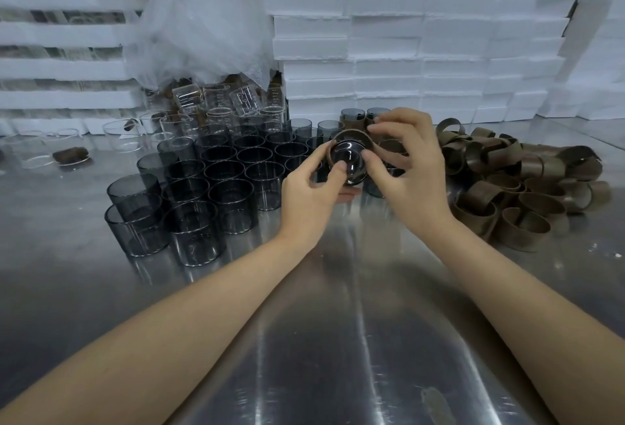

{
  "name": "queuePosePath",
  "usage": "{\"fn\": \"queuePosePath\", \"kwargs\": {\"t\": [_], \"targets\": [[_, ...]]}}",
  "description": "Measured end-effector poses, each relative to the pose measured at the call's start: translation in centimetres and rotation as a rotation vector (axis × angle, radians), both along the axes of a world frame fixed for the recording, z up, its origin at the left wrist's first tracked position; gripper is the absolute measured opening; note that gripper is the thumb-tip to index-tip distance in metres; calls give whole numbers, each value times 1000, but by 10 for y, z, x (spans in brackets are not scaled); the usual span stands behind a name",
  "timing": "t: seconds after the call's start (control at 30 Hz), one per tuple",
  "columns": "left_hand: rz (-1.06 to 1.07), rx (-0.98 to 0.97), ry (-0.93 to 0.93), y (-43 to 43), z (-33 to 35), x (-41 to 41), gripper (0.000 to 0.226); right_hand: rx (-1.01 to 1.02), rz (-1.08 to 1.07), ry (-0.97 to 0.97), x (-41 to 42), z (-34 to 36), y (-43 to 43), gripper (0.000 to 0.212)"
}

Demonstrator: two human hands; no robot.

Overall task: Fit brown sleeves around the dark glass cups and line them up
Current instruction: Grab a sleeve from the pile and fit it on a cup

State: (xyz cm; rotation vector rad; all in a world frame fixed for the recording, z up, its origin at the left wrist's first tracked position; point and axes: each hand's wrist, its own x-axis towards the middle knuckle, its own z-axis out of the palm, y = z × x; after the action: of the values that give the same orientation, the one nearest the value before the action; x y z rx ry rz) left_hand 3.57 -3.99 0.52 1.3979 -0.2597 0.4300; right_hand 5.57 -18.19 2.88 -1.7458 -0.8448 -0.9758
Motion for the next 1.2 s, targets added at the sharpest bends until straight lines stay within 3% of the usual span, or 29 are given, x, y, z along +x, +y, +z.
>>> {"fn": "queuePosePath", "kwargs": {"t": [0.17, 0.53, 0.87, 1.2], "targets": [[15, 41, -10, 0, -1, 0, 36, 92, -48, 268, -1, -6, 8, 26], [-7, 93, -18, -1, -1, -1, 32, 71, -176, 166, -4, -8, 10, 30], [-8, 60, 25, -1, -3, 3, 34, 83, -152, 205, 0, -9, 10, 31], [6, 27, 44, 1, -1, 6, 42, -160, -170, 139, 3, -6, 0, 31]]}}
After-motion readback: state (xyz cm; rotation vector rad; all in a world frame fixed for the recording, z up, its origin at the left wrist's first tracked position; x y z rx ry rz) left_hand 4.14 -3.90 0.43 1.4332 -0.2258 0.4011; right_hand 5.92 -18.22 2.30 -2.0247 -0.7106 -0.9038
